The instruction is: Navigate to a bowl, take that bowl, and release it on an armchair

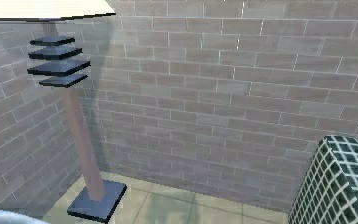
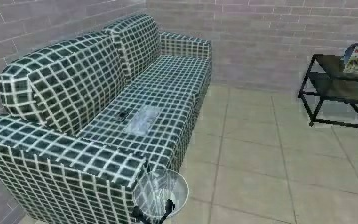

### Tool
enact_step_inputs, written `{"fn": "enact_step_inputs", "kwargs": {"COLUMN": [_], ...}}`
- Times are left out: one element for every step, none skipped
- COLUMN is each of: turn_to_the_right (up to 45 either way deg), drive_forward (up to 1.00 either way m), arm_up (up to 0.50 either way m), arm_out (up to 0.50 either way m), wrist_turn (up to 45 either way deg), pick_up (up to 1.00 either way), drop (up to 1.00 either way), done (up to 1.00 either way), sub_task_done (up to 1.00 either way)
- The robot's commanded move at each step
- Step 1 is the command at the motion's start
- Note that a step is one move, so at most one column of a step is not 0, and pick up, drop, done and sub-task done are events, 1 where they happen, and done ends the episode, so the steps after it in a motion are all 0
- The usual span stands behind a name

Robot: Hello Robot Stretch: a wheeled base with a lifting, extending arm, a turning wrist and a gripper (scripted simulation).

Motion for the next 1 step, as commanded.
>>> {"fn": "enact_step_inputs", "kwargs": {"turn_to_the_right": [-12.0], "drive_forward": [0.0], "arm_up": [0.0], "arm_out": [0.0], "wrist_turn": [0.0], "pick_up": [0.0], "drop": [0.0], "done": [0.0], "sub_task_done": [0.0]}}
